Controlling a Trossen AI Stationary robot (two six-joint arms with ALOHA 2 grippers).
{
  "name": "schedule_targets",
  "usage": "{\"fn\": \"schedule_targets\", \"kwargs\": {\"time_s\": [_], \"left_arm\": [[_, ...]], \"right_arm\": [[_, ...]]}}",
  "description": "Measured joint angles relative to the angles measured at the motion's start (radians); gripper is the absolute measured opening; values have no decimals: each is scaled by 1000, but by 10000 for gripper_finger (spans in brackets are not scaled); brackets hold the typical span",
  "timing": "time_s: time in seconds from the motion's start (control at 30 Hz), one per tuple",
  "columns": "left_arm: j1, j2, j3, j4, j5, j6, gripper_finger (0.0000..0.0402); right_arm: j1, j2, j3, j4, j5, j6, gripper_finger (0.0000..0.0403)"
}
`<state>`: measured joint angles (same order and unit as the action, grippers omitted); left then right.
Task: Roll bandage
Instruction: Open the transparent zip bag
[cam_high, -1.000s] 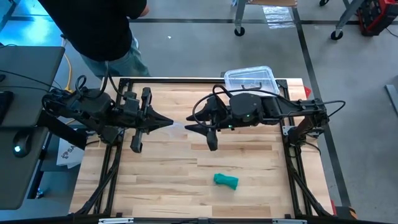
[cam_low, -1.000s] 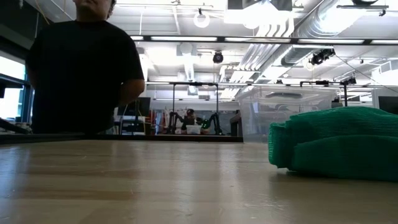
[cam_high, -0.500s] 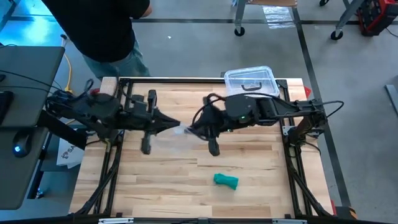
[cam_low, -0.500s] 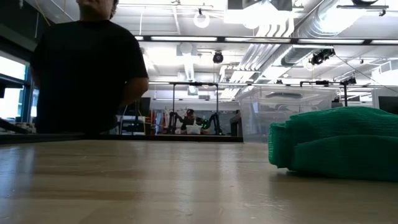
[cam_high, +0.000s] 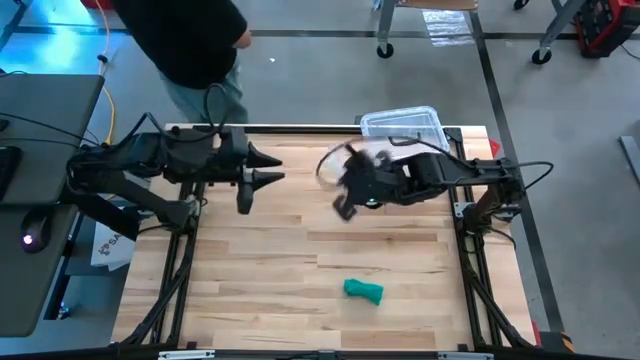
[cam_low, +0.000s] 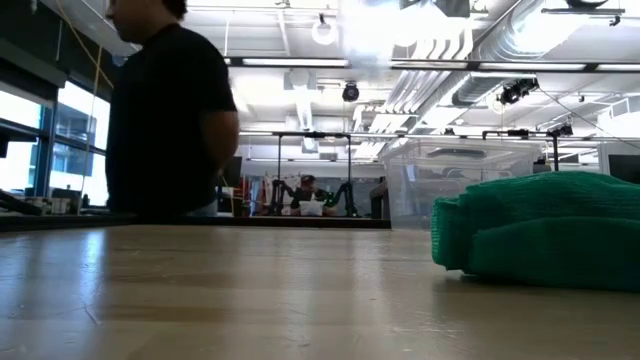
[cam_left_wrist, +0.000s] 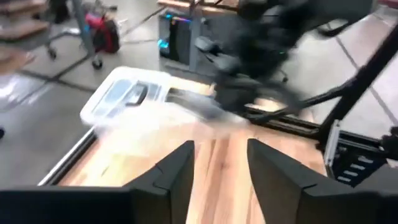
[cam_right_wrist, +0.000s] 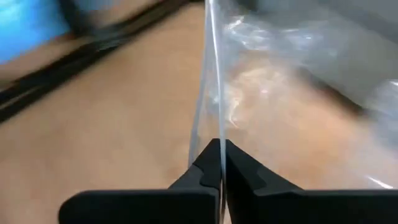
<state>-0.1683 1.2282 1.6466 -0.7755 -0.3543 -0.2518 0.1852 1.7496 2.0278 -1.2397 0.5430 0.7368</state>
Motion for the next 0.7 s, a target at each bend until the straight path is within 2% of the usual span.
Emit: {"fn": "schedule_targets", "kwargs": {"time_s": [0.07,0.1,0.13,0.23,0.3,0.43,0.5,0.7], "left_arm": [[5,2,0,-6,-1,-30,150],[4,7,0,-2,5,-34,152],[2,11,0,13,13,-34,152],[-13,31,0,56,30,-36,148],[-28,44,0,76,28,-45,141],[-43,74,-7,92,-75,-120,128],[-48,77,-50,151,-108,-92,125],[-36,79,-209,551,-93,128,132]], "right_arm": [[9,-4,0,118,-219,-194,0],[16,-3,0,155,-273,-248,0],[24,-2,0,167,-252,-237,0],[22,-6,0,139,-32,-42,0],[11,-7,0,133,60,59,0],[4,-7,0,210,105,105,0],[4,-7,0,272,125,100,0],[3,-7,0,504,142,44,0]]}}
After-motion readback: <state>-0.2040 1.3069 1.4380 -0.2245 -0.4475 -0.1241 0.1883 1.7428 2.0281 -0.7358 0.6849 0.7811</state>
